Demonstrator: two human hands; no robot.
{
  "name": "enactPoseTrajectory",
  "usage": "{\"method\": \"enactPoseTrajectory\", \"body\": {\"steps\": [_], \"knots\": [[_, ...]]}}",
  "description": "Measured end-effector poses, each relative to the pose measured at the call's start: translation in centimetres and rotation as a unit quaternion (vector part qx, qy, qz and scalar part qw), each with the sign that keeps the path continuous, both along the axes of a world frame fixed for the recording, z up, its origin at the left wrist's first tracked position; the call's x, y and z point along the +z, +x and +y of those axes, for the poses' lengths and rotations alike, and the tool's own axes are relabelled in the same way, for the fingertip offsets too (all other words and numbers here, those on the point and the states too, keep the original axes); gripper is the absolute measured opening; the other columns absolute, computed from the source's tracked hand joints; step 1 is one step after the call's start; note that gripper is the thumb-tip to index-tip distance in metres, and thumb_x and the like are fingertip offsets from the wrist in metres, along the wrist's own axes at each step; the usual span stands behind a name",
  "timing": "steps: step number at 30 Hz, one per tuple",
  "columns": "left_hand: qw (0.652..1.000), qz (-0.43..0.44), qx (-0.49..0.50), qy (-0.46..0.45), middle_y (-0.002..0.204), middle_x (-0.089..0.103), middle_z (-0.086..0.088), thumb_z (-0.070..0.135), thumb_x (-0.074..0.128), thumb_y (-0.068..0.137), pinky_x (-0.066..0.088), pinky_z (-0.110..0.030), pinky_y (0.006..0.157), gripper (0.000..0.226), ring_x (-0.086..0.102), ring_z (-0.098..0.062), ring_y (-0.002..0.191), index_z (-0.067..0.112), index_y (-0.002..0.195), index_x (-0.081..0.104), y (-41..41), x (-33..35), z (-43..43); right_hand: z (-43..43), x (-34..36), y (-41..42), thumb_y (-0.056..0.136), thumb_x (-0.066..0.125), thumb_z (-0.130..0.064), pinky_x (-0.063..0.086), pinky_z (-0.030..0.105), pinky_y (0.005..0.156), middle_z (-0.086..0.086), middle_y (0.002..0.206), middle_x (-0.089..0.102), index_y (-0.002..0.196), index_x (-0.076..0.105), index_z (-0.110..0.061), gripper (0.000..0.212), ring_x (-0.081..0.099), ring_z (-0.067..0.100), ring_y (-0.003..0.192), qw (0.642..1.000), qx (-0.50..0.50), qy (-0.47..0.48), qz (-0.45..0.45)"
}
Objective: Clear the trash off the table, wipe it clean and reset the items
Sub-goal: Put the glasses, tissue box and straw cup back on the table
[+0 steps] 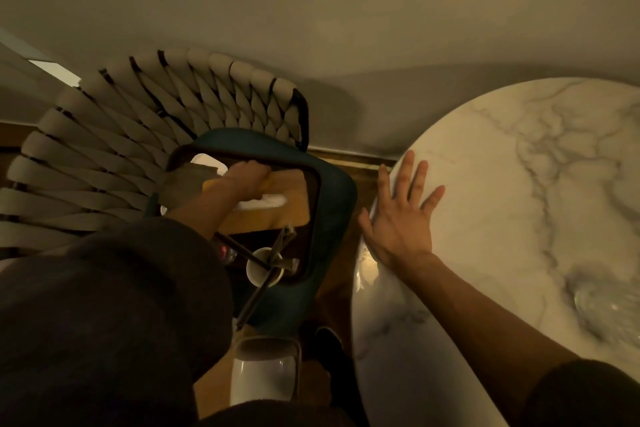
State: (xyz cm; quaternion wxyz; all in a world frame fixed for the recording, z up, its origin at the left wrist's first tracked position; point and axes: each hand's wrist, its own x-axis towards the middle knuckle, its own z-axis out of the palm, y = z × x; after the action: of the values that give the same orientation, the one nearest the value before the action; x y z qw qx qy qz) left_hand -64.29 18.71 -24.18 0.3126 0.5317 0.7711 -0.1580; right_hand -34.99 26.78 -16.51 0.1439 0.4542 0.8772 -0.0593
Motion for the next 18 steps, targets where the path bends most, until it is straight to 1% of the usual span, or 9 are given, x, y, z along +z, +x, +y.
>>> {"method": "enactPoseTrajectory", "body": {"steps": [5,7,9,10,12,13,15,16,18], "knots": [[0.996,0.053,-0.026,0.06,0.122,0.061,-0.01,0.035,0.071,0.082,0.047,-0.042,0.091,0.051,0.057,-0.03,0.111,0.015,0.126,0.054,-1.6,7.7,2.7,0.2,0.9,0.2,0.091,0.02,-0.071,0.001,0.07,0.112,0.021,0.156,-0.029,0.155,0.0,-0.018,0.085,-0.026,0.044,0.142,0.999,0.007,-0.045,-0.02],[0.993,0.068,-0.054,0.077,0.121,0.061,-0.007,0.037,0.071,0.082,0.047,-0.041,0.089,0.054,0.057,-0.028,0.11,0.018,0.129,0.053,-1.7,12.3,3.9,0.3,2.2,-0.4,0.085,0.016,-0.081,-0.003,0.067,0.111,0.021,0.155,-0.03,0.154,-0.008,-0.017,0.097,-0.026,0.045,0.142,0.995,-0.003,-0.092,-0.024],[0.99,0.073,-0.08,0.094,0.12,0.062,-0.005,0.037,0.073,0.08,0.047,-0.04,0.087,0.053,0.058,-0.026,0.108,0.018,0.126,0.054,-1.3,17.1,5.1,1.2,4.0,-1.8,0.08,0.02,-0.086,-0.001,0.063,0.114,0.021,0.157,-0.024,0.155,-0.009,-0.019,0.105,-0.019,0.044,0.144,0.982,-0.057,-0.182,0.013],[0.989,0.068,-0.087,0.1,0.119,0.062,-0.005,0.036,0.074,0.079,0.045,-0.038,0.085,0.053,0.057,-0.025,0.107,0.018,0.125,0.054,-1.0,19.5,5.6,1.8,5.6,-2.6,0.077,0.024,-0.089,0.002,0.06,0.116,0.02,0.159,-0.017,0.155,-0.006,-0.02,0.109,-0.011,0.043,0.147,0.961,-0.107,-0.245,0.066],[0.988,0.048,-0.096,0.108,0.119,0.061,-0.005,0.032,0.075,0.079,0.04,-0.033,0.083,0.053,0.054,-0.022,0.103,0.017,0.125,0.053,0.0,23.6,6.9,3.0,9.9,-3.9,0.072,0.031,-0.091,0.015,0.054,0.118,0.014,0.162,0.007,0.156,0.008,-0.021,0.112,0.013,0.036,0.148,0.874,-0.202,-0.374,0.235],[0.988,0.037,-0.099,0.113,0.119,0.06,-0.006,0.03,0.075,0.079,0.037,-0.032,0.083,0.054,0.052,-0.02,0.102,0.016,0.126,0.053,0.8,25.4,7.5,3.3,12.0,-4.1,0.078,0.034,-0.085,0.021,0.05,0.116,0.009,0.161,0.018,0.155,0.017,-0.02,0.102,0.022,0.032,0.145,0.823,-0.221,-0.427,0.303],[0.988,0.013,-0.099,0.122,0.122,0.059,-0.008,0.029,0.075,0.08,0.037,-0.032,0.087,0.057,0.051,-0.022,0.105,0.014,0.129,0.051,2.6,28.6,8.7,3.9,15.5,-3.4,0.091,0.036,-0.067,0.034,0.046,0.108,0.002,0.147,0.039,0.144,0.037,-0.026,0.067,0.041,0.027,0.132,0.733,-0.232,-0.523,0.368],[0.987,0.004,-0.103,0.123,0.123,0.058,-0.008,0.029,0.075,0.08,0.038,-0.033,0.089,0.058,0.052,-0.023,0.108,0.013,0.131,0.051,3.7,30.0,9.3,4.3,16.7,-2.6,0.093,0.039,-0.064,0.041,0.043,0.101,0.002,0.138,0.048,0.132,0.045,-0.03,0.053,0.05,0.025,0.121,0.711,-0.232,-0.545,0.379],[0.986,0.001,-0.115,0.125,0.123,0.058,-0.007,0.029,0.075,0.08,0.038,-0.032,0.09,0.06,0.052,-0.024,0.11,0.013,0.132,0.05,6.1,32.4,10.6,5.3,17.8,-0.4,0.088,0.048,-0.066,0.05,0.041,0.092,0.005,0.125,0.056,0.125,0.051,-0.027,0.054,0.057,0.025,0.11,0.707,-0.235,-0.543,0.387]]}}
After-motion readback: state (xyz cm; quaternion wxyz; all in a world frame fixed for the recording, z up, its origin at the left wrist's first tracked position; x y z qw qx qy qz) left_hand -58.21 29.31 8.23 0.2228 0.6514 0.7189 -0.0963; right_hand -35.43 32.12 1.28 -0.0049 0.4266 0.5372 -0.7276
